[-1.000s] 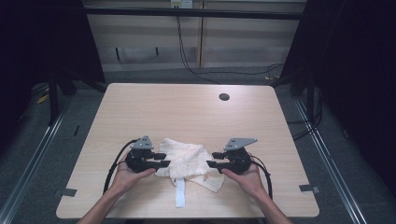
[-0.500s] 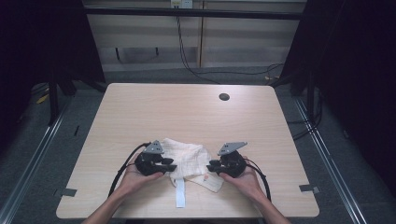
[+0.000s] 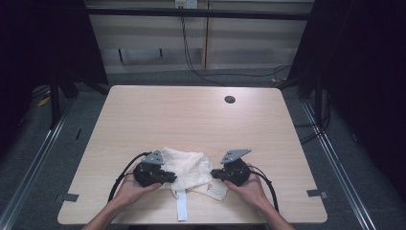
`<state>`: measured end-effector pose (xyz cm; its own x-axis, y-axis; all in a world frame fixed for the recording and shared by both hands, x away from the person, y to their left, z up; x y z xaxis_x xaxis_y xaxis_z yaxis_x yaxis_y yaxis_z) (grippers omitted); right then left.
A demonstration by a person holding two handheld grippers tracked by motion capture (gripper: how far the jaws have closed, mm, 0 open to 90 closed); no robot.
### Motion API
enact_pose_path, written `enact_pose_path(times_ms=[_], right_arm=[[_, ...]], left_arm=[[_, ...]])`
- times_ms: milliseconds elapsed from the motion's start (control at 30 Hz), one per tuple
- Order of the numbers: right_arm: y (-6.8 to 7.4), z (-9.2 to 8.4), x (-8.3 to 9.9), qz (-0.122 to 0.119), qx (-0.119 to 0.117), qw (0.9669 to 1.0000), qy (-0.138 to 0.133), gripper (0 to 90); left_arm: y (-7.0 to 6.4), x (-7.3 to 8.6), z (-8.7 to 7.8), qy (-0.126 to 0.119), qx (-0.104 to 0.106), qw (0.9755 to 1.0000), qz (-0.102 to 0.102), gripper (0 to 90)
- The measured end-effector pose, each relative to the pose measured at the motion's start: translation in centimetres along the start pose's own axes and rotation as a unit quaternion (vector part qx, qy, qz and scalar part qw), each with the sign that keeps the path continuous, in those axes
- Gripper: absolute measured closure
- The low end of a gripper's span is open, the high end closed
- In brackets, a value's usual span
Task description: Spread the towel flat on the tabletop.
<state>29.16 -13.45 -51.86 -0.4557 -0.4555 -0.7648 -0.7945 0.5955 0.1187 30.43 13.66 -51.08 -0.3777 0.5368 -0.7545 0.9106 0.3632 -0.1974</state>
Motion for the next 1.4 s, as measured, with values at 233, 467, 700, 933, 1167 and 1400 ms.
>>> enact_pose_path(times_ms=[233,467,700,933,1167,1400], right_arm=[[0.6,-0.4,0.5,-0.002,-0.011,0.9999,0.001,82.9],[0.2,-1.5,0.1,0.015,0.005,0.9994,-0.031,66.5],[0.1,-2.7,0.3,0.026,0.018,0.9984,-0.047,63.6],[0.9,-4.8,1.9,0.037,0.019,0.9984,-0.040,60.7],[0.7,-5.5,2.2,0.041,0.021,0.9976,-0.051,60.2],[0.7,-5.3,2.2,0.037,0.013,0.9979,-0.052,59.8]], left_arm=[[-1.1,0.3,-0.8,-0.002,0.019,0.9998,0.001,79.1],[-2.2,-0.1,-3.1,-0.044,0.013,0.9988,0.014,73.7],[-3.3,0.0,-1.7,-0.025,0.044,0.9980,0.038,79.2],[-3.5,0.6,-0.2,0.012,0.046,0.9973,0.057,78.9],[-3.9,1.1,0.6,0.018,0.061,0.9963,0.058,73.0],[-4.4,1.2,1.0,0.017,0.061,0.9950,0.078,67.7]])
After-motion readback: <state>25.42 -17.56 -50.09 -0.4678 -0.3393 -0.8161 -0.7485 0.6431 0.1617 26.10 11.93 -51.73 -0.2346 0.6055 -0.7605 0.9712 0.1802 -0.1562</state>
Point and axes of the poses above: each handheld gripper's, and its own axes: z roughly forward along the jaws, x roughly out of its underside, y roughly to its left, the point moved 3 cm from there along z, roughly forward along the jaws, and after that the axes turned 5 degrees about -y, right-handed, at the moved point
